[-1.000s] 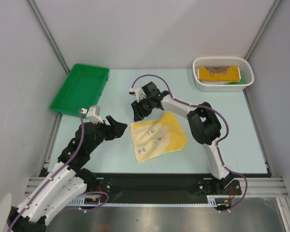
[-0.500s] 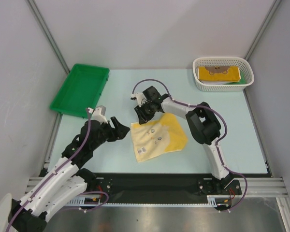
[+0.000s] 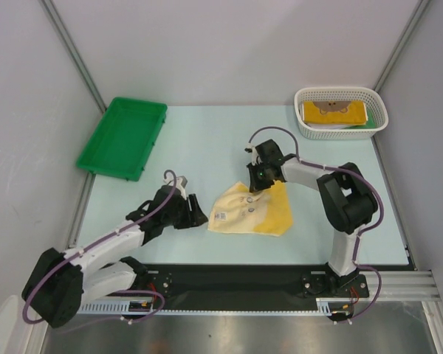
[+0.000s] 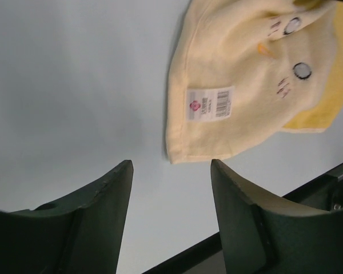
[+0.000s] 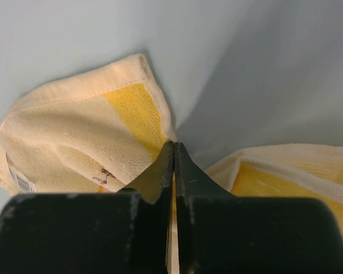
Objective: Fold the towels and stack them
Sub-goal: Flatten out the crumpled towel
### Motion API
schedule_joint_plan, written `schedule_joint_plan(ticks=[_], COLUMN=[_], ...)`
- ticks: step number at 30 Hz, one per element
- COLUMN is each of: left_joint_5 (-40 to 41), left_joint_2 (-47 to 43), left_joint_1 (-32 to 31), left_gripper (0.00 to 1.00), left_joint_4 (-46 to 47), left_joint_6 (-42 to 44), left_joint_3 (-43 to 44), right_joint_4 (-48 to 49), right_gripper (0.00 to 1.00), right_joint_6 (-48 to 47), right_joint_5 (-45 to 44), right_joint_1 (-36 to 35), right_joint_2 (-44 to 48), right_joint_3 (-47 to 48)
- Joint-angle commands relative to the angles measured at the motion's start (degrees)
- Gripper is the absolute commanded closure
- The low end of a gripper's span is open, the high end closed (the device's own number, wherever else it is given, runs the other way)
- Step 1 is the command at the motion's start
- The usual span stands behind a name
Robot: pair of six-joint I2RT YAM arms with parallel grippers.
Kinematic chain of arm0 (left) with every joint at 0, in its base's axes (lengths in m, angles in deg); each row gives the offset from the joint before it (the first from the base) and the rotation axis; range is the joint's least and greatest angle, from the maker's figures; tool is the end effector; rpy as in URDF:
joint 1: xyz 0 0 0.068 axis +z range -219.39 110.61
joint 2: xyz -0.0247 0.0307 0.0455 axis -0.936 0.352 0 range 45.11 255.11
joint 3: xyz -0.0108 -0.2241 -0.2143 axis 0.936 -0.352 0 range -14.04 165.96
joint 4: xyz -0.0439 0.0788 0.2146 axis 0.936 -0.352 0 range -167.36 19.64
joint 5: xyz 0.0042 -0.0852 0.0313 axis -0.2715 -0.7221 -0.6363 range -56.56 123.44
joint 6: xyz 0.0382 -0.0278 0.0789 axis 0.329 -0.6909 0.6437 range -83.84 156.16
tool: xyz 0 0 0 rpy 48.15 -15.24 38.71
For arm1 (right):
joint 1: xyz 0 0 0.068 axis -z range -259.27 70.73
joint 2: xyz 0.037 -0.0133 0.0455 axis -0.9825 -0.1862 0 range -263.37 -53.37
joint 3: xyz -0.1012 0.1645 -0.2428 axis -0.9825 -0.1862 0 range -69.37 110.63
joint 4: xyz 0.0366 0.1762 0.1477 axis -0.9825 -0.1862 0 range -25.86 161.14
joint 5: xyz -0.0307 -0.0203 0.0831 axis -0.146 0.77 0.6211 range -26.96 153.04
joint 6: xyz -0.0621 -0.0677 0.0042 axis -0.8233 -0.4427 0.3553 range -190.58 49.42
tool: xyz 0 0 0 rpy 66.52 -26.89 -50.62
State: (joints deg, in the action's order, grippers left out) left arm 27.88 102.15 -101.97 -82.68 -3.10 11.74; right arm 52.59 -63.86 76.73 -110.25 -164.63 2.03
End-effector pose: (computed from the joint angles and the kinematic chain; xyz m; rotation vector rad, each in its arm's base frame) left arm 0.1497 -0.1051 0.1999 -0.0915 2.4445 -0.7116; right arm 0.3443 0.2294 0.1729 -0.6434 2.5662 0.5422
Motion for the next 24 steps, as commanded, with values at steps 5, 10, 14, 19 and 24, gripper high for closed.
schedule_joint_plan(ticks=[5, 10, 14, 19, 24], left_joint_5=[-1.8, -1.6, -2.0, -1.7, -1.4], left_joint_2=[9.4, 13.1, 15.6, 18.2, 19.9], left_joint_1=[-4.2, -4.9, -6.8, -8.6, -9.0], left_gripper=[0.41, 0.44, 0.45, 0.50, 0.57], left_joint_4=[9.7, 12.0, 14.0, 14.8, 15.1], left_joint_6=[-2.9, -4.7, -6.9, -8.7, -9.7], left_joint_3=[-0.2, -1.9, -2.1, -2.3, -3.1], right_joint_4=[0.2, 0.3, 1.6, 2.6, 0.3], right_gripper=[1.00, 0.88, 0.63, 0.55, 0.55], right_joint_6=[9.6, 10.2, 7.8, 1.7, -6.4], right_joint_5=[-5.6, -5.8, -0.8, 5.2, 10.7], right_joint_1=[0.5, 0.7, 2.7, 5.7, 6.1], right_joint_2=[4.6, 5.0, 7.0, 5.9, -0.4], right_joint_3=[-9.1, -9.1, -7.1, -2.0, 5.6])
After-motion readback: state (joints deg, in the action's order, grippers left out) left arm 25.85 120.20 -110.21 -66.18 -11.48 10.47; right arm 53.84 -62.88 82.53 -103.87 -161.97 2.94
